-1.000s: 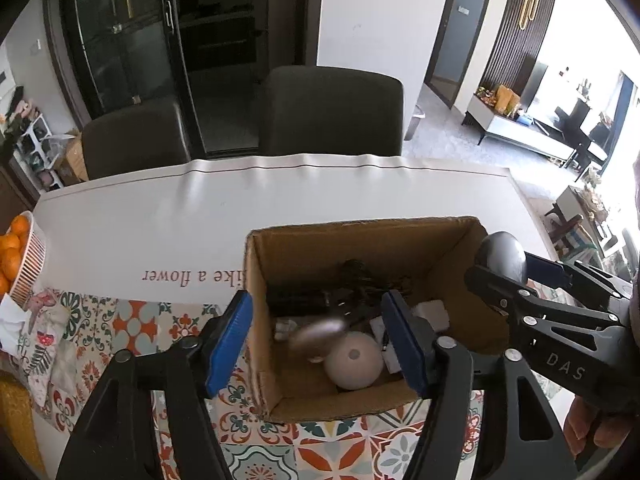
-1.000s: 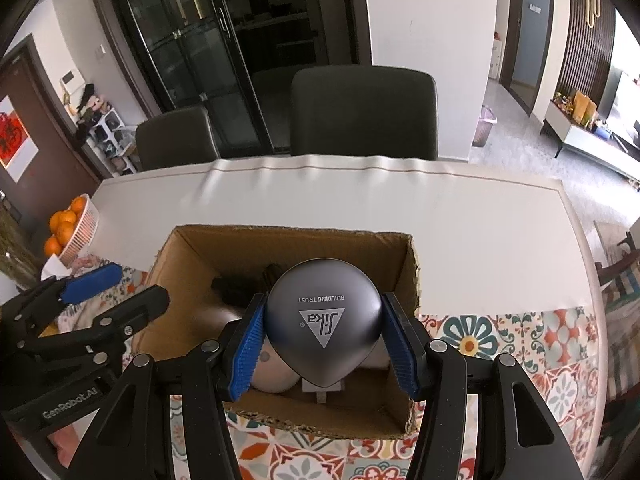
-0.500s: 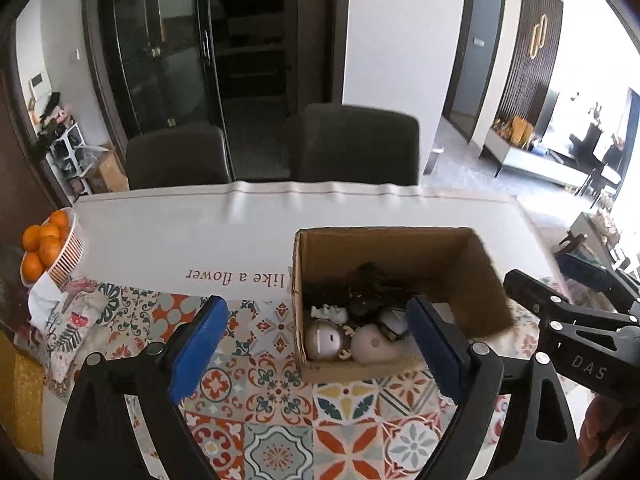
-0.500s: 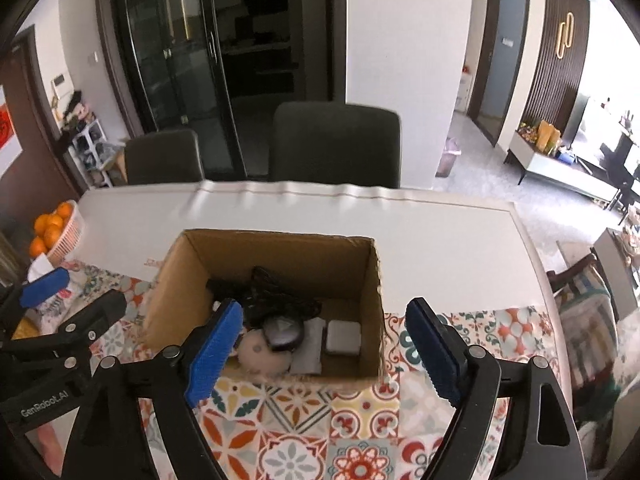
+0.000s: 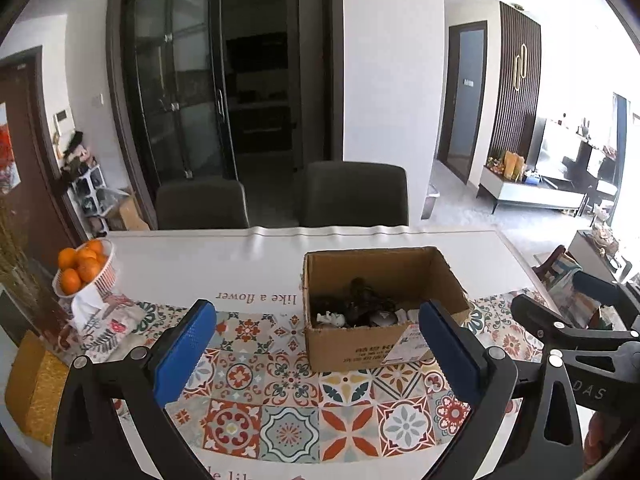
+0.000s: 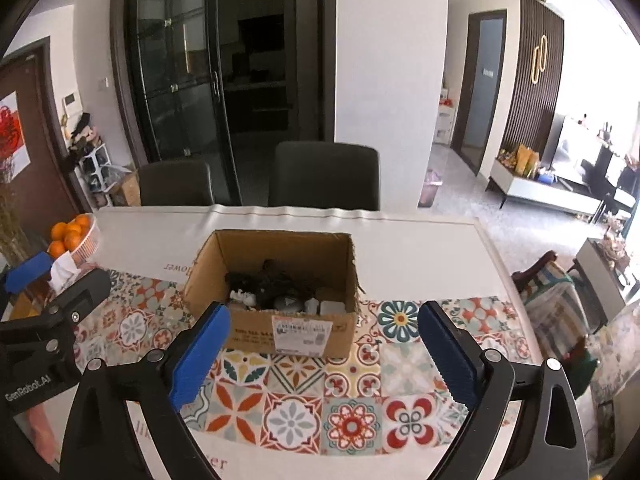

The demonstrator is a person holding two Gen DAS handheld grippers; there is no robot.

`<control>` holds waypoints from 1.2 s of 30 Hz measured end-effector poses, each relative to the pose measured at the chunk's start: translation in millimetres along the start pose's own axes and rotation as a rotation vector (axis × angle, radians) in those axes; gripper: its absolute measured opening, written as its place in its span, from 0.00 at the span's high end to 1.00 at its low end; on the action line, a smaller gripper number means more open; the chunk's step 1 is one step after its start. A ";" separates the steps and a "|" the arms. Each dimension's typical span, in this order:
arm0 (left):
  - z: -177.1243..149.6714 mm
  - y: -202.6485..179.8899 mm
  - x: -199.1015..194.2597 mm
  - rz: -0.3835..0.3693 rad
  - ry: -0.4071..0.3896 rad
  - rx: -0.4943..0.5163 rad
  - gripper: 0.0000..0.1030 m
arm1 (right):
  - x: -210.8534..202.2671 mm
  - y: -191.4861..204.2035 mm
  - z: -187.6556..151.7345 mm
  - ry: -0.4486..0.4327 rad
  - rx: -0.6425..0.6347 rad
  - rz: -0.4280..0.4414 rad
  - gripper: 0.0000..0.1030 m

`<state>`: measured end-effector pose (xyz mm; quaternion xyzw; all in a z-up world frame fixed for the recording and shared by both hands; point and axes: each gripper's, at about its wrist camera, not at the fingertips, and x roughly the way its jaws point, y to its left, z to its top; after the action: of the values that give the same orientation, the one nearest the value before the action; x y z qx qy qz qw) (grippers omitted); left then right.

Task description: Organize rigid objects

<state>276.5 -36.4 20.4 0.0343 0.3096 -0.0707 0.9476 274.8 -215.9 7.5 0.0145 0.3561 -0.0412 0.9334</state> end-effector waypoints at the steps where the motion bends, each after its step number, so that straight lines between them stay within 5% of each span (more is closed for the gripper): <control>1: -2.6 -0.5 -5.7 0.002 -0.006 0.005 0.00 | -6.5 0.6 -2.6 -0.009 -0.004 -0.011 0.07; 15: -21.8 -5.8 -61.3 -0.008 -0.065 0.013 0.00 | -60.9 -2.5 -31.8 -0.062 0.028 -0.010 0.06; 36: -27.1 -4.6 -91.1 0.000 -0.115 0.004 0.00 | -95.0 -1.0 -39.8 -0.118 0.021 0.006 0.06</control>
<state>187.3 -27.7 52.3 0.0323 0.2543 -0.0730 0.9638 177.7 -208.4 41.1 0.0228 0.3000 -0.0428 0.9527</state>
